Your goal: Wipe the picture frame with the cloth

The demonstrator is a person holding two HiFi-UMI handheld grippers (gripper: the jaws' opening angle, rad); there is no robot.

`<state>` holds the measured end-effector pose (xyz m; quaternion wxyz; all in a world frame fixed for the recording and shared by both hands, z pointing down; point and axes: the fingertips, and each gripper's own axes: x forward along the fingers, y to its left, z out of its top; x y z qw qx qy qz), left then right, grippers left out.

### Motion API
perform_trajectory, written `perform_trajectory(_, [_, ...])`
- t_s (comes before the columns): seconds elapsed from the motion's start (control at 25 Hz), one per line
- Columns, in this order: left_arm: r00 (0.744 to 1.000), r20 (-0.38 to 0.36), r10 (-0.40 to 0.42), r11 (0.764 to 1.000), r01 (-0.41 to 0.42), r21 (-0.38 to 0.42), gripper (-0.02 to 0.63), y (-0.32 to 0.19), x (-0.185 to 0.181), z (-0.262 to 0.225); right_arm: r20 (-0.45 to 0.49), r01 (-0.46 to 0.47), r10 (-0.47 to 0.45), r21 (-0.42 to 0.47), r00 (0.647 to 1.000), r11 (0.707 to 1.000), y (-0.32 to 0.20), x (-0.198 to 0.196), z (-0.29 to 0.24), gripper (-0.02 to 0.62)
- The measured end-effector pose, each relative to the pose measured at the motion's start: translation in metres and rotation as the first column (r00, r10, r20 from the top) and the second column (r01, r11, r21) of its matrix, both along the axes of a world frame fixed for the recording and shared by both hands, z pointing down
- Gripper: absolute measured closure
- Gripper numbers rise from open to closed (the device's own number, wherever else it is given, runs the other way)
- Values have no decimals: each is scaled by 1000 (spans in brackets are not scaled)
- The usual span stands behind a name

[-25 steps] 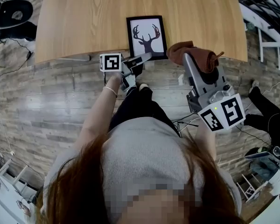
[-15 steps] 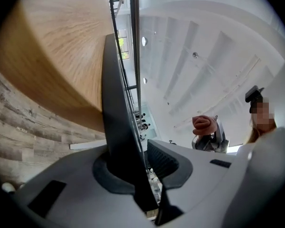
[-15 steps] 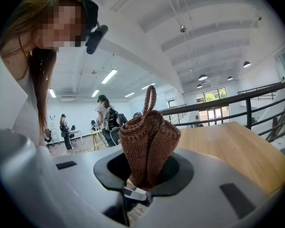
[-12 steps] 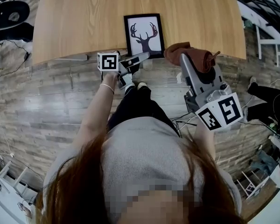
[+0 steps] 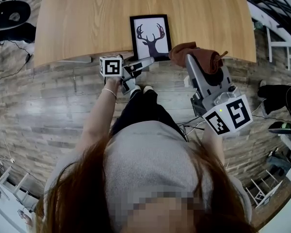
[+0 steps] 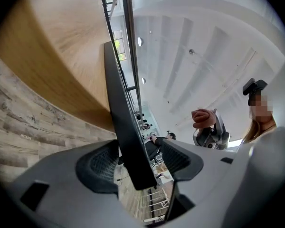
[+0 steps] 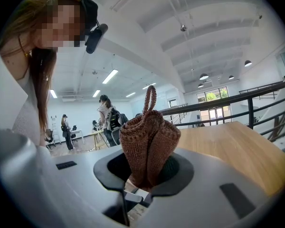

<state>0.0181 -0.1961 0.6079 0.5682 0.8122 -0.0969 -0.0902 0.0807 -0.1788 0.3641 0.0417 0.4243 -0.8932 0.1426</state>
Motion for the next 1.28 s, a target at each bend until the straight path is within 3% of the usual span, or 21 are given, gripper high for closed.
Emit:
perform_trajectory(0.16, [999, 49, -6, 998, 9, -59, 341, 21, -15, 8, 7, 8, -8, 7, 1000, 1000, 3, -5, -4, 499])
perform_trajectory(0.28, [997, 80, -15, 1000, 15, 9, 341, 26, -28, 6, 19, 11, -11, 20, 1000, 1000, 3, -6, -8, 499])
perform_trajectory(0.48, [982, 170, -83, 996, 77, 40, 342, 48, -58, 1, 43, 16, -18, 44, 999, 999, 10, -12, -19, 499])
perform_trajectory(0.6, [975, 171, -141, 989, 131, 70, 342, 49, -85, -17, 62, 16, -20, 67, 998, 998, 8, -13, -28, 499])
perform_trajectory(0.72, [963, 181, -199, 971, 169, 169, 342, 44, -99, -55, 78, 21, -28, 86, 997, 996, 9, -17, -35, 499])
perform_trajectory(0.84, [952, 186, -244, 929, 174, 327, 342, 33, -85, -112, 83, 22, -30, 98, 996, 995, 10, -20, -40, 499])
perform_trajectory(1.04, [905, 225, -361, 816, 190, 546, 344, 7, -54, -192, 87, 19, -32, 137, 996, 990, 9, -26, -51, 499])
perform_trajectory(1.16, [850, 278, -447, 770, 207, 604, 347, 6, -46, -218, 92, 3, -16, 148, 996, 989, 14, -28, -56, 499])
perform_trajectory(1.28, [816, 290, -501, 746, 237, 622, 383, 6, -40, -231, 85, -24, 10, 167, 996, 986, 19, -27, -58, 499])
